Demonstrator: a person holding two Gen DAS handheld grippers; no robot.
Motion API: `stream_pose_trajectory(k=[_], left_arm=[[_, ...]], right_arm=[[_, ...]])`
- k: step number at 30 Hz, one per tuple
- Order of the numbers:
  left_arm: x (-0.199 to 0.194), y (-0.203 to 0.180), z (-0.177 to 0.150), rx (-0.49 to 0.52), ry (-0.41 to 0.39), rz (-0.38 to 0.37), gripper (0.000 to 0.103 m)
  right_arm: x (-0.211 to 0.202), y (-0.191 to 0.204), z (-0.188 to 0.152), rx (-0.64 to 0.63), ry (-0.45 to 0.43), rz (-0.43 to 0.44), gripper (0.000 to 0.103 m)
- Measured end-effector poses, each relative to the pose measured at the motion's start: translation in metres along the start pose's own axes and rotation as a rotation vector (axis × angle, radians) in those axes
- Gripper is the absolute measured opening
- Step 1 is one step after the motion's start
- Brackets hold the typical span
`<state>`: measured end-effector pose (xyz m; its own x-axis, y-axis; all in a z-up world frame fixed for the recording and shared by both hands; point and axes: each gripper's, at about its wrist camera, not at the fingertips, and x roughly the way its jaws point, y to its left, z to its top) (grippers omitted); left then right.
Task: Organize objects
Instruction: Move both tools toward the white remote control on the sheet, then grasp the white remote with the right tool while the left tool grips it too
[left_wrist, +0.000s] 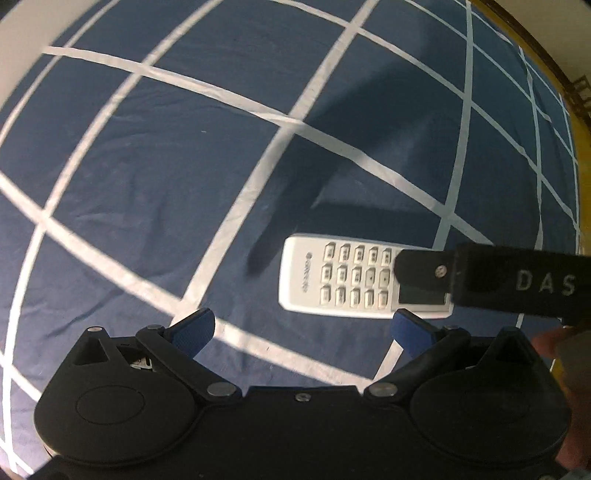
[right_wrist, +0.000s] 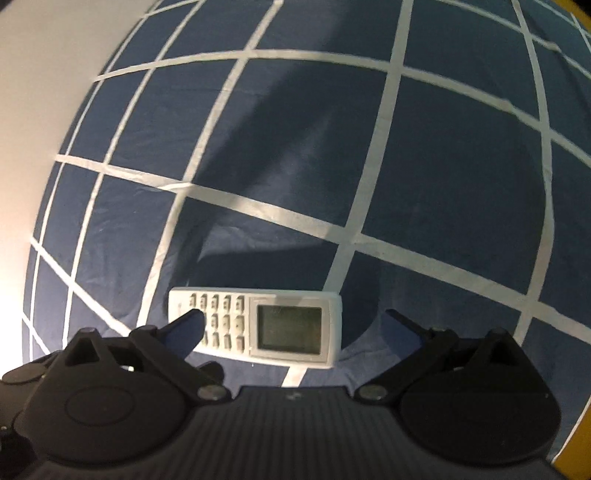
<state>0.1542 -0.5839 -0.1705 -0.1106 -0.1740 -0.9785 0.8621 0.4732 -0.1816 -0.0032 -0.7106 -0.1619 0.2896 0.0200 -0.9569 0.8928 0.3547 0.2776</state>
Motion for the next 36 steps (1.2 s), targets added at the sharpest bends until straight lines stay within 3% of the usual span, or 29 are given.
stream_pose_trajectory(k=[8, 10, 12, 14, 17, 21, 36], left_arm=[[0.016, -0.005, 0.012, 0.04, 0.018, -0.031, 0.103], [0.018, -0.008, 0.013, 0.049, 0.022, -0.036, 0.101], [0.019, -0.009, 0.014, 0.049, 0.029, -0.04, 0.101], [0.021, -0.01, 0.014, 0.05, 0.034, -0.038, 0.092], [0.021, -0.012, 0.015, 0.049, 0.04, -0.039, 0.086], [0.019, -0.015, 0.017, 0.051, 0.039, -0.065, 0.075], [0.002, -0.013, 0.006, 0.022, 0.02, -0.036, 0.074]], right_arm=[[0.018, 0.001, -0.002, 0.021, 0.036, 0.002, 0.099], [0.019, 0.0, -0.002, 0.026, 0.036, 0.0, 0.092], [0.018, 0.001, -0.003, 0.022, 0.034, -0.001, 0.091], [0.018, 0.003, -0.004, 0.011, 0.031, 0.002, 0.09], [0.017, 0.007, -0.006, -0.007, 0.025, -0.004, 0.08], [0.015, 0.006, -0.008, -0.006, 0.028, -0.002, 0.078], [0.017, 0.012, -0.005, -0.051, 0.026, 0.018, 0.078]])
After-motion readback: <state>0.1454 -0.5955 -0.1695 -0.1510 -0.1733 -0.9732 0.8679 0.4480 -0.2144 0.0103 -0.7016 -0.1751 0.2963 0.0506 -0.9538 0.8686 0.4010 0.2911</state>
